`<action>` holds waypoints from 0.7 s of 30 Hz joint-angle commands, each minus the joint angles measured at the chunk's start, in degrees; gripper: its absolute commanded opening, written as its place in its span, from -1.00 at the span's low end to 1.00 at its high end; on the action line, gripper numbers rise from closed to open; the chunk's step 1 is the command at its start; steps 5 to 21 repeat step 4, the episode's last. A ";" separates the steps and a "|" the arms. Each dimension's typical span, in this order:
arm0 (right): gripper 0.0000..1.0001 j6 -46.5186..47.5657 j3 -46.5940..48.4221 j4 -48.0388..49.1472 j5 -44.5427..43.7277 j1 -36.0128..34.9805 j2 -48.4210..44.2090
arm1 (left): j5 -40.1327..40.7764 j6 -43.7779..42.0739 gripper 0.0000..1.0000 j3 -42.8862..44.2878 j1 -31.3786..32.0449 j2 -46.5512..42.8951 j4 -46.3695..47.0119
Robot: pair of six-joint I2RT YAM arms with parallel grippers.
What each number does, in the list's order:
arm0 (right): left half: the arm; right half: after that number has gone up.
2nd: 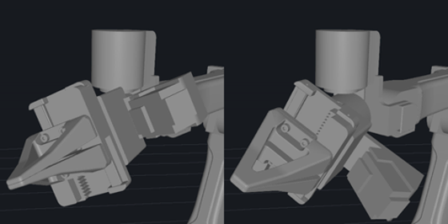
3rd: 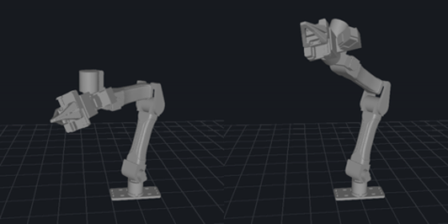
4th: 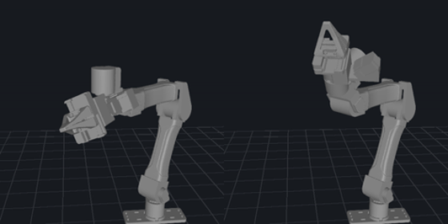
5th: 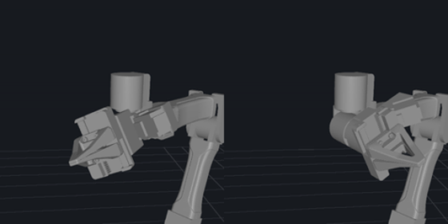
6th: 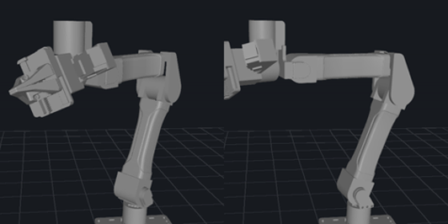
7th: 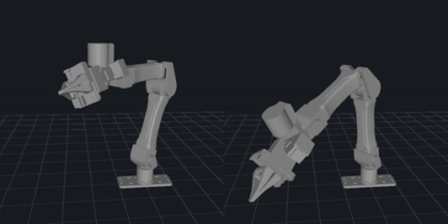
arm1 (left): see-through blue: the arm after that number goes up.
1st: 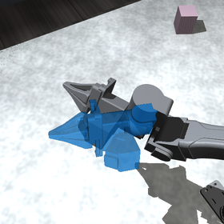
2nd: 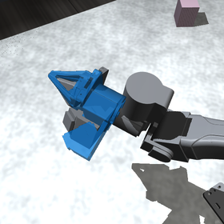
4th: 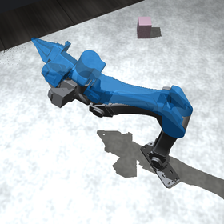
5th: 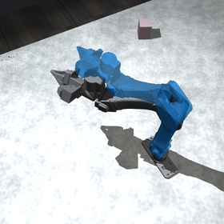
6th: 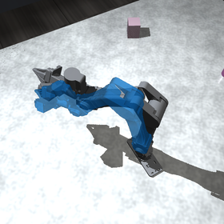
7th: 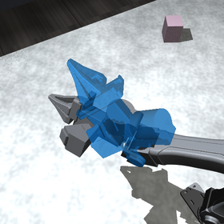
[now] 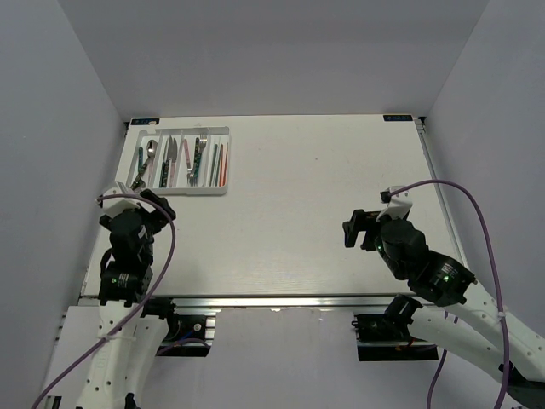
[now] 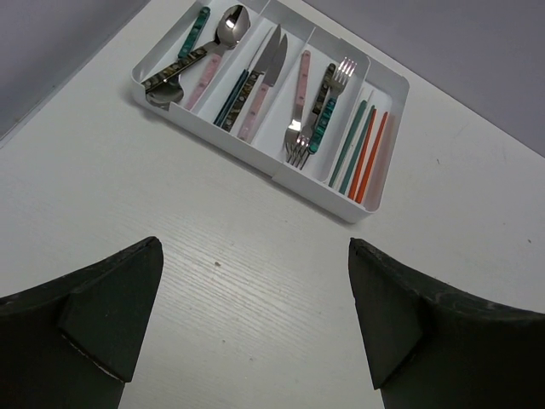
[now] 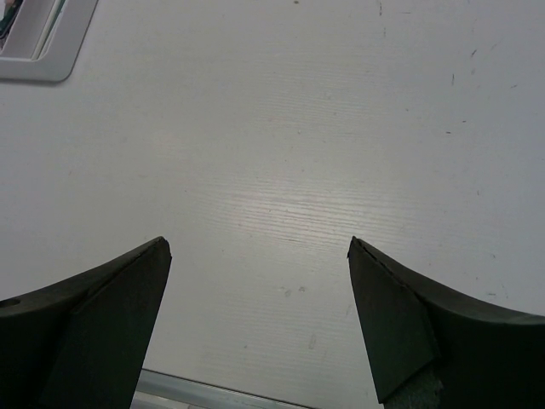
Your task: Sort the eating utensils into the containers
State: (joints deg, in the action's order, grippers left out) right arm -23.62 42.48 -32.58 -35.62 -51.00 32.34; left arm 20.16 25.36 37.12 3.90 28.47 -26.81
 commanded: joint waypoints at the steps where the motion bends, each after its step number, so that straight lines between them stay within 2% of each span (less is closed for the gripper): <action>1: 0.79 -0.99 0.59 1.11 -0.07 0.12 0.01 | 1.63 0.39 0.96 0.85 0.32 0.36 -0.53; 21: 0.79 -1.78 0.50 0.50 -0.33 0.11 0.09 | 2.42 0.47 0.96 1.11 0.23 0.88 -0.97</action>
